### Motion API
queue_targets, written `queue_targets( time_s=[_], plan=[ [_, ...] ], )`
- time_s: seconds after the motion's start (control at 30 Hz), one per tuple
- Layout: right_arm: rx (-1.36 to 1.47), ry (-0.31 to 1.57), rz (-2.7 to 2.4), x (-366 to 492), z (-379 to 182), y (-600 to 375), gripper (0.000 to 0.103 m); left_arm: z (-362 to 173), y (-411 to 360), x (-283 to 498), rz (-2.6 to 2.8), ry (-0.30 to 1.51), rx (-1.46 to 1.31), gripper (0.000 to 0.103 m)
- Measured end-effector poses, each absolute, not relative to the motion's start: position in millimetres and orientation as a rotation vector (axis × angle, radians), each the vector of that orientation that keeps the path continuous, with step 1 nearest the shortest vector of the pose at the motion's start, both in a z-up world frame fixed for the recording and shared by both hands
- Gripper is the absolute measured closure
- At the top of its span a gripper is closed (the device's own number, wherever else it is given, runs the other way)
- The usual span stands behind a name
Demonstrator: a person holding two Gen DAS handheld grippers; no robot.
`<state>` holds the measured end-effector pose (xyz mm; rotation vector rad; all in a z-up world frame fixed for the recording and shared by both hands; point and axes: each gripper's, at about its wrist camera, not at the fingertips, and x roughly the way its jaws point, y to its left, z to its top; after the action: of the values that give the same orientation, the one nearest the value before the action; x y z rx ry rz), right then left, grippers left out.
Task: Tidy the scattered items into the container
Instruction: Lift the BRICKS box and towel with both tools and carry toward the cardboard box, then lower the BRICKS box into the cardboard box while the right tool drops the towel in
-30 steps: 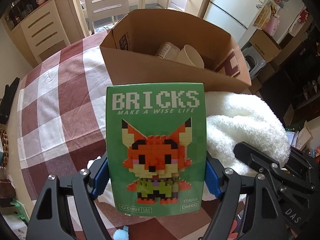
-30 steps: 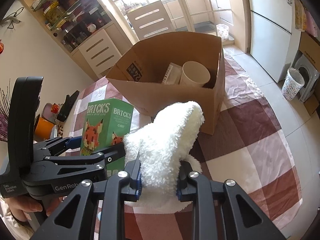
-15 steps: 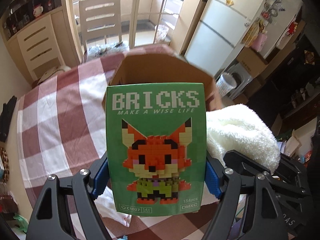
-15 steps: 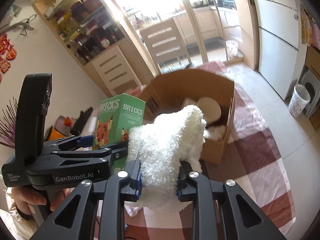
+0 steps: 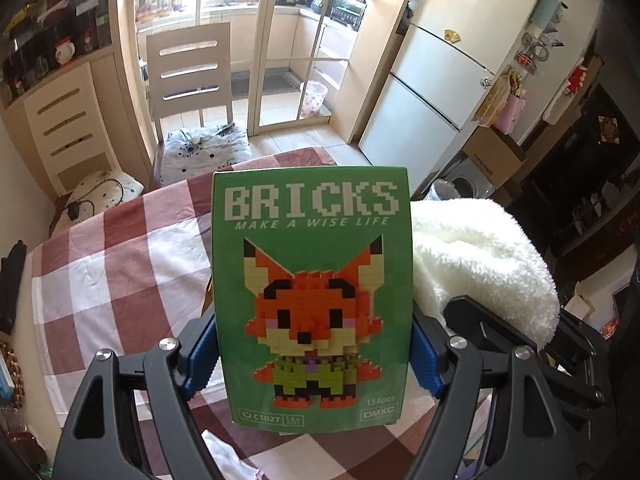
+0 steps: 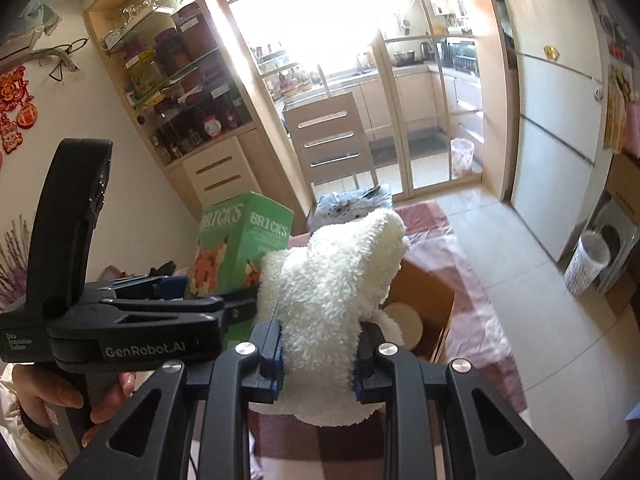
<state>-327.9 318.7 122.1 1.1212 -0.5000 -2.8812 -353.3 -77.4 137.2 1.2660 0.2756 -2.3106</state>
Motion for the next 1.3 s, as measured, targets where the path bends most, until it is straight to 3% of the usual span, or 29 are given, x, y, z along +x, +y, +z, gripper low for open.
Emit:
queue_targets(
  time_s=[0.23, 1.07, 1.3],
  plan=[
    [1.175, -0.481, -2.897, -360, 94, 331, 0.078, 109, -113, -376, -2.264, 0.377, 1.282, 0.023],
    [1.512, -0.514, -2.750, -394, -4, 336, 0.078, 11, -147, -384, -2.057, 0.365, 1.456, 0.023],
    [1.554, -0.490, -2.743, -396, -4, 337, 0.067, 7, -147, -386, -2.021, 0.338, 1.494, 0.022]
  ],
)
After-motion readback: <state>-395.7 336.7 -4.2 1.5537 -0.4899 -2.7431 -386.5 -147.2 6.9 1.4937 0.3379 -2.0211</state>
